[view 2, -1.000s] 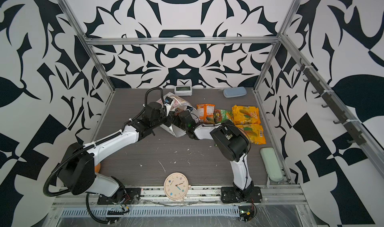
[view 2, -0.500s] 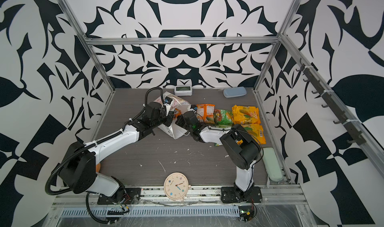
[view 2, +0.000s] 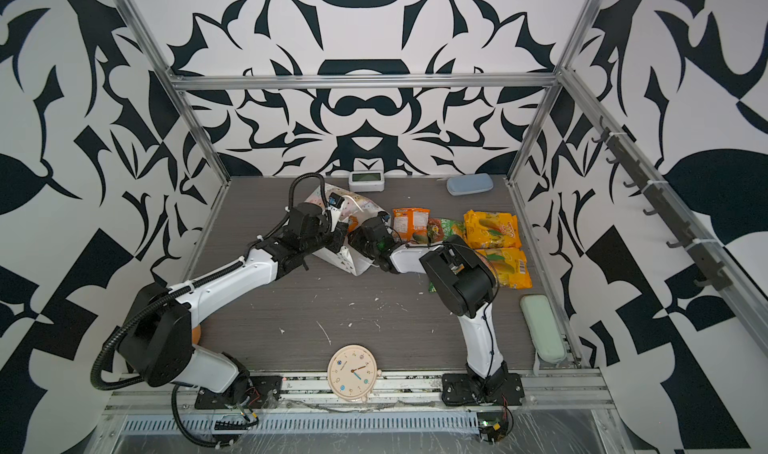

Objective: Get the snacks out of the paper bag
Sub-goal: 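Lower the right gripper into the bag and close on the orange FOXS Fruits pack, then lift the orange FOXS Fruits pack out of the bag with the right gripper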

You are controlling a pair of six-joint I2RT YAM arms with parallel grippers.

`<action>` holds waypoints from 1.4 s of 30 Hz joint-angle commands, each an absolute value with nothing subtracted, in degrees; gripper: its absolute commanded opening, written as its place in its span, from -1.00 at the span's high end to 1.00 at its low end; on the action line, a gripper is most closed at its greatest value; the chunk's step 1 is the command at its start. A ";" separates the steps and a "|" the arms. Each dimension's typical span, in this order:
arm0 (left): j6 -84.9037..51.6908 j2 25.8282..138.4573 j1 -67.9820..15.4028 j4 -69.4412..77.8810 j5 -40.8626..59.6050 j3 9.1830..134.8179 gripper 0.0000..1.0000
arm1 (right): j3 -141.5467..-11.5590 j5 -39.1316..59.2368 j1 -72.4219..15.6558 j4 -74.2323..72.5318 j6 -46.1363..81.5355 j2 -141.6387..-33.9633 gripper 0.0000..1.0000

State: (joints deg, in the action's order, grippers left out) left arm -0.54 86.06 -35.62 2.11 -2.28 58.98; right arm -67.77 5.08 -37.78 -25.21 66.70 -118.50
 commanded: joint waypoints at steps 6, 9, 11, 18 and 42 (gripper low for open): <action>-2.55 86.81 -35.77 2.44 3.42 61.96 1.00 | -72.86 6.34 -37.71 -32.69 71.48 -122.36 0.21; -2.61 87.09 -36.10 2.37 4.08 62.39 1.00 | -75.92 7.20 -37.87 -33.75 72.29 -125.11 0.20; -2.70 87.19 -36.35 2.44 4.77 62.58 1.00 | -78.13 6.06 -38.28 -32.59 72.10 -126.68 0.19; -2.82 87.38 -36.91 3.86 3.51 61.81 1.00 | -83.05 0.97 -39.55 -31.20 72.27 -130.95 0.91; -1.81 89.61 -35.25 0.30 -5.38 61.21 1.00 | -60.88 -2.02 -39.39 -34.98 69.87 -110.85 1.00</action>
State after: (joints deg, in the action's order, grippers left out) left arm -1.91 88.79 -35.66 1.93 -3.81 60.40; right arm -62.39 -0.10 -39.40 -30.33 70.32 -115.26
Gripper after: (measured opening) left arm 0.045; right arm 0.059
